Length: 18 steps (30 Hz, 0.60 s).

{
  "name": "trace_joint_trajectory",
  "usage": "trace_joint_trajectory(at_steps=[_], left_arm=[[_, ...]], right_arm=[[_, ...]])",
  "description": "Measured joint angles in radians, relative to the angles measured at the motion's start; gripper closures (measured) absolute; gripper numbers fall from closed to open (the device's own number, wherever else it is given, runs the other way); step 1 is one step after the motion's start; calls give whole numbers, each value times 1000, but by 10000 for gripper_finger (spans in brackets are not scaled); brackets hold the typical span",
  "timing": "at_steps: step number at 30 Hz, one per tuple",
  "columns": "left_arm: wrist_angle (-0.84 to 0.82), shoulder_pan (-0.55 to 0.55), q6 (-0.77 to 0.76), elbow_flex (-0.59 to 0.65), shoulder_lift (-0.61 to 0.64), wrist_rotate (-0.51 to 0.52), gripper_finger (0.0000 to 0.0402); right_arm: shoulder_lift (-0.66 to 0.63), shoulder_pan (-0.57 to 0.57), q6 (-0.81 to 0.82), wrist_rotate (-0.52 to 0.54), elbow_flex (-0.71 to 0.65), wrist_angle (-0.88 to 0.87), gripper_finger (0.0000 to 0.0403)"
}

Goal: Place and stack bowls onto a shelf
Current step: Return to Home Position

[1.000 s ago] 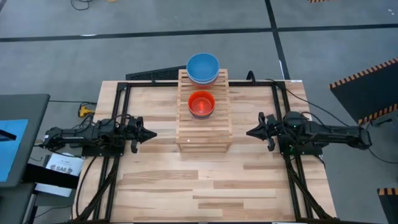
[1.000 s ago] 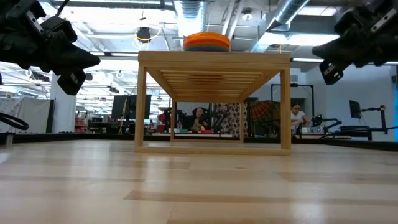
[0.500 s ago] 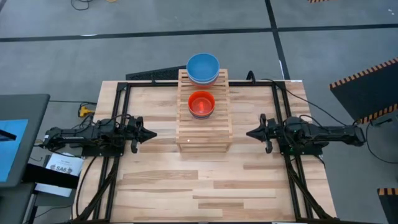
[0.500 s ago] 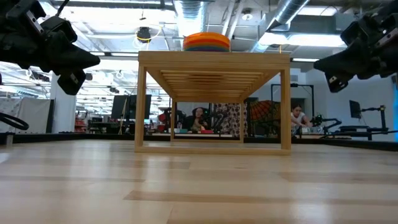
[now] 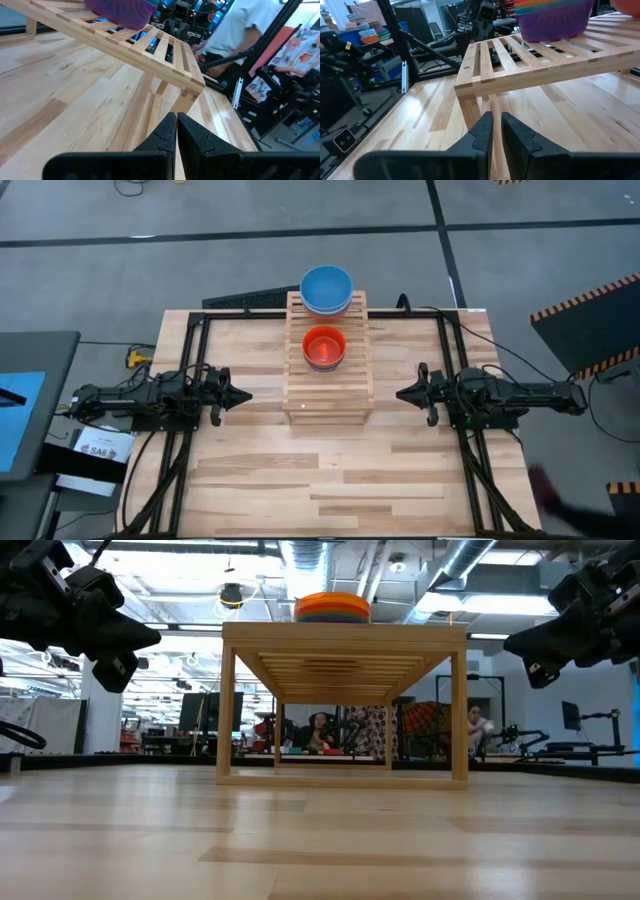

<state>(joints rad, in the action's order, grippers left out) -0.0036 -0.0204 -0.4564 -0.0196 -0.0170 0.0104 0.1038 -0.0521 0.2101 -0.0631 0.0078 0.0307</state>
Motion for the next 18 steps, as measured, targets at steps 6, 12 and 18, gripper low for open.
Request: trace_joint_trajectory(at_steps=[6,12,18], left_arm=[[18,0,0,6,-6,1,402],[21,1,0,6,-1,2,402],[27,17,0,8,16,2,402]], right_arm=[[-99,-1,-1,-1,0,-5,336],[-104,8,-1,-9,-1,78,336],[-102,5,-1,-9,-1,39,336]])
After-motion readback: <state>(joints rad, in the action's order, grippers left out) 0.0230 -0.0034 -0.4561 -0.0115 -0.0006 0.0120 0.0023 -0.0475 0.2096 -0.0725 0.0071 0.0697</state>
